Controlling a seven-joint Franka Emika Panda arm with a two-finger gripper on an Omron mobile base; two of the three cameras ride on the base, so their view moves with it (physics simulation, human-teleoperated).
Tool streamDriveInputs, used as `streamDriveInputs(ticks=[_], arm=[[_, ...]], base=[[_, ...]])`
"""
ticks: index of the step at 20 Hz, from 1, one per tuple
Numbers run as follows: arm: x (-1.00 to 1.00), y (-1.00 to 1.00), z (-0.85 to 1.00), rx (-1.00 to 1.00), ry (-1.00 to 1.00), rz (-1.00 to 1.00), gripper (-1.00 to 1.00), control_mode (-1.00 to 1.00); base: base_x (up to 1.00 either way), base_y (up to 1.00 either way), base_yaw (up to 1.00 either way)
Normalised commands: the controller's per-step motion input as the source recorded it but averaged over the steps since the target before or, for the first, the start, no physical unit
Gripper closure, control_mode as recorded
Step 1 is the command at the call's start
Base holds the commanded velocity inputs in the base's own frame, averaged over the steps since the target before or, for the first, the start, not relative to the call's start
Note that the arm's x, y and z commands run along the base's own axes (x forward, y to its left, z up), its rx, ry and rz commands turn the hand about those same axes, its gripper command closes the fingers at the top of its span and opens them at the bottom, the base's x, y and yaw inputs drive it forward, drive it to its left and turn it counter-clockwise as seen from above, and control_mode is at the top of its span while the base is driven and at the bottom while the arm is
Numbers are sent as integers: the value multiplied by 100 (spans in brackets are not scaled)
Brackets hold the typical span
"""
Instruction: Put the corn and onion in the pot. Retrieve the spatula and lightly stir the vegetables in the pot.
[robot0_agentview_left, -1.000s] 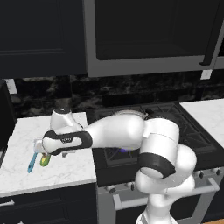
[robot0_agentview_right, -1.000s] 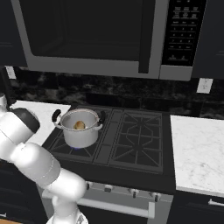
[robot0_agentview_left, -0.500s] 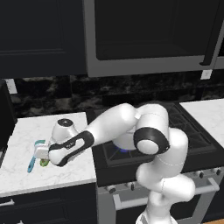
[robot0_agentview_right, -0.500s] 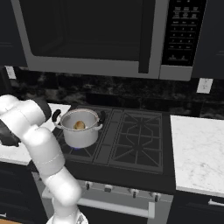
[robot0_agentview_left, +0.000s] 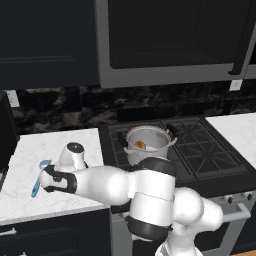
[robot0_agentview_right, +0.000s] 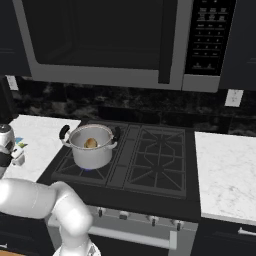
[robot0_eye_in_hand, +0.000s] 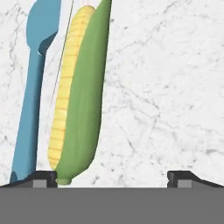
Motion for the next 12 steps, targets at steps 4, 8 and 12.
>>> streamDriveInputs(ticks=[4,8,12], arm=[[38,16,11,0,4,-16,-100,-100],[11,19,51,0,5,-14,-100,-100],[34,4,18,0,15,-14,-100,-100]], base=[[0,0,0],[0,0,0],[0,0,0]])
